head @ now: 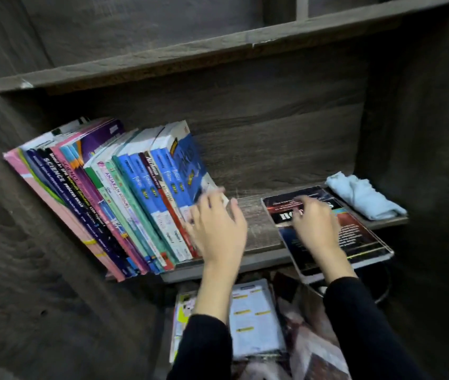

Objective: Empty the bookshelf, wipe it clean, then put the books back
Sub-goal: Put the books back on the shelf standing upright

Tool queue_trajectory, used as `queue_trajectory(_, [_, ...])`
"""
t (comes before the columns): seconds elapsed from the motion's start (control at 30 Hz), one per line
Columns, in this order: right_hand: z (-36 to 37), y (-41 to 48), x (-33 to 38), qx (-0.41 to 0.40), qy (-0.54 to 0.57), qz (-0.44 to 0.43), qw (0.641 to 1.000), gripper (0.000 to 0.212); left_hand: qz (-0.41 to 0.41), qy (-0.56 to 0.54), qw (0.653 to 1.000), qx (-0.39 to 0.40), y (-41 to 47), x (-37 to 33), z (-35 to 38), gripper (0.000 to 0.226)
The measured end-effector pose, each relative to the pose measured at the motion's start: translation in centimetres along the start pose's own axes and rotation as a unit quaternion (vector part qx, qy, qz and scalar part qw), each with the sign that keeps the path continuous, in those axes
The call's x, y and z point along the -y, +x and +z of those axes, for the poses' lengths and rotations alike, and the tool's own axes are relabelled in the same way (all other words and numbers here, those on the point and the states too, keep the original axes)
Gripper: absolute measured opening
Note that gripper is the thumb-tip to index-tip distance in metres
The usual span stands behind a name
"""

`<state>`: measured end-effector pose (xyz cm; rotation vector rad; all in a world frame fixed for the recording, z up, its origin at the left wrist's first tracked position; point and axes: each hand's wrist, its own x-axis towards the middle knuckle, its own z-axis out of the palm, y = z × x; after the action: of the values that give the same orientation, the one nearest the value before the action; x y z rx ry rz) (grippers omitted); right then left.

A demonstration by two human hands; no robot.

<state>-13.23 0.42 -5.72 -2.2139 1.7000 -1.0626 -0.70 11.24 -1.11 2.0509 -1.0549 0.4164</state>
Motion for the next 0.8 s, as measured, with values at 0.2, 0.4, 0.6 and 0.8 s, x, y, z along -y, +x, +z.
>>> queue_trajectory(0.2, [-2.4,-0.4,-8.6,0.074,-0.093,0.198,0.973,0.036,-0.24,-0.2,0.854,0.416,-4.7,-0.7,8.0,0.067])
queue_trajectory(0.4, [-3.0,-0.8,-11.0,0.168,-0.066,0.236,0.955,0.04,-0.35,-0.369,0.711,0.486,-6.4,-1.8,11.9,0.066])
queue_trajectory(0.6, [-2.5,-0.8,-11.5,0.122,-0.088,0.225,0.963,0.034,-0.353,-0.367,0.738,0.442,-7.3,-2.4,14.5,0.059])
queue_trajectory(0.8, [-2.0,-0.5,-11.7,0.118,0.01,0.267,0.956,0.036,-0.324,-0.318,0.802,0.388,-6.5,-2.0,13.9,0.043])
